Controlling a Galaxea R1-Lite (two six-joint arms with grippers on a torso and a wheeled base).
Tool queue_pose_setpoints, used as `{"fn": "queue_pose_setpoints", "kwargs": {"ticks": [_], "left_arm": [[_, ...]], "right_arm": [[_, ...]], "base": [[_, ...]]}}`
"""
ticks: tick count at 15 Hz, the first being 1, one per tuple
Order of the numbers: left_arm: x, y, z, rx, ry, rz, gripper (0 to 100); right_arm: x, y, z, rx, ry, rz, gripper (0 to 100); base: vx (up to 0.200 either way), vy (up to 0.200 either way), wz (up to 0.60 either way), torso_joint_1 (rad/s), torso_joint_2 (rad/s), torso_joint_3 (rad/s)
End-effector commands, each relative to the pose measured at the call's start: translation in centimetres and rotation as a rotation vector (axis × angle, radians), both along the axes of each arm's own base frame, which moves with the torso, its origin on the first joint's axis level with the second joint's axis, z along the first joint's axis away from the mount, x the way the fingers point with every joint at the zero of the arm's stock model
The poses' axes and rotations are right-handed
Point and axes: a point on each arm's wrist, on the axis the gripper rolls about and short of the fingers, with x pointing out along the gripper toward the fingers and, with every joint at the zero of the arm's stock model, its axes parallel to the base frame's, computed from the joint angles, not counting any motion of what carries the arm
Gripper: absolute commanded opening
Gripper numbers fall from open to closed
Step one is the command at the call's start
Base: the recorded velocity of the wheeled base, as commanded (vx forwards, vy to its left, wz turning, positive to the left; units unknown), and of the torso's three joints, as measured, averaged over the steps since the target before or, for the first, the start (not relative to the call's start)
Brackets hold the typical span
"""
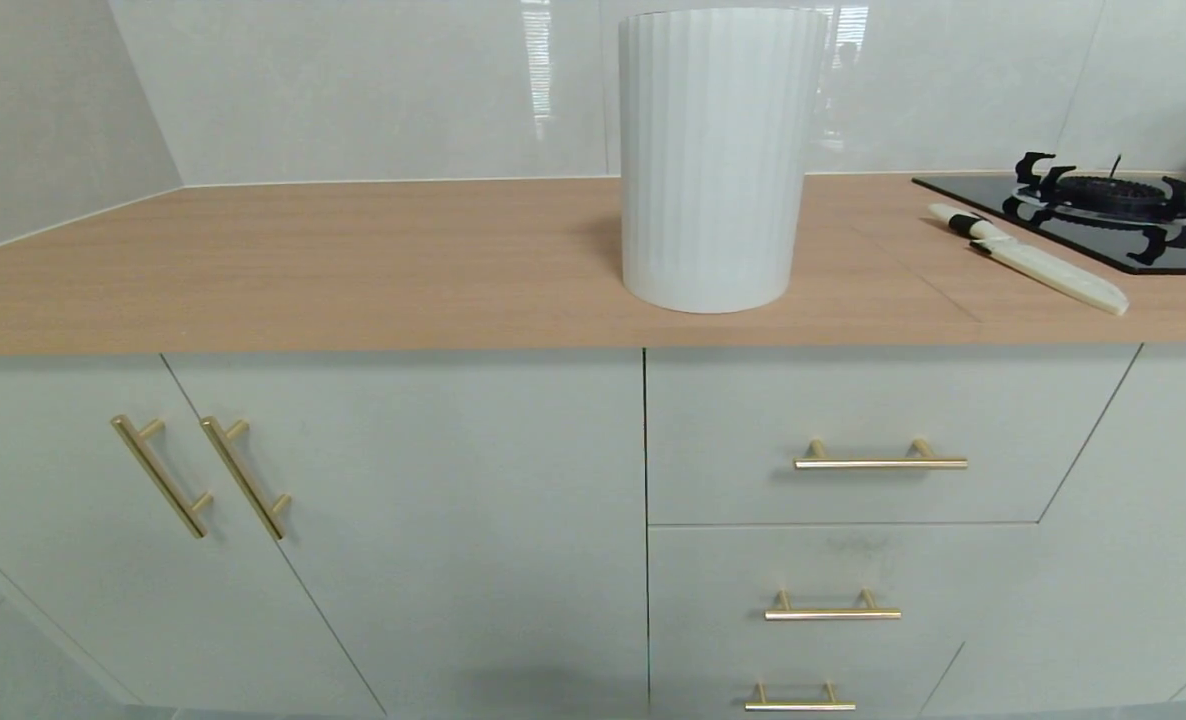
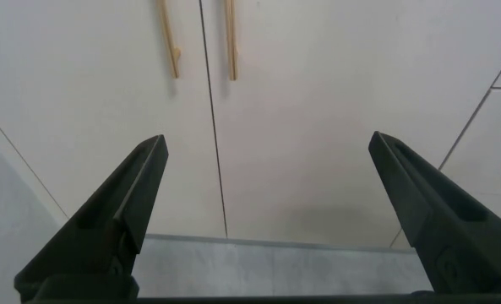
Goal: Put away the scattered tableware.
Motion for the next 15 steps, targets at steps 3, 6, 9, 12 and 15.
{"fn": "queue_pose_setpoints", "kwargs": {"ticks": [3, 6, 9, 12, 15], "left_arm": [[0.00, 0.00, 0.00, 0.001, 0.000, 0.001, 100], [0.00, 0.00, 0.00, 0.001, 0.000, 0.001, 100], [0.00, 0.00, 0.00, -0.001, 0.000, 0.001, 100], [0.00, 0.00, 0.00, -0.001, 0.000, 0.001, 100], [0.00, 0.00, 0.00, -0.001, 0.000, 0.001, 100]], "right_arm": [[0.01, 0.00, 0.00, 0.000, 0.001, 0.001, 100], [0.01, 0.00, 0.00, 0.000, 0.001, 0.001, 100], [0.01, 0.00, 0.00, 0.000, 0.001, -0.001, 100], [0.01, 0.00, 0.00, 0.000, 0.001, -0.001, 100], [0.01, 0.00, 0.00, 0.000, 0.001, -0.001, 100]], "base": [[0.000, 0.000, 0.00, 0.000, 0.00, 0.000], [0.000, 0.000, 0.00, 0.000, 0.00, 0.000], [0.000, 0.000, 0.00, 0.010, -0.17, -0.186], [0.000, 0.000, 0.00, 0.051, -0.36, -0.341], [0.000, 0.000, 0.00, 0.079, -0.51, -0.349]]}}
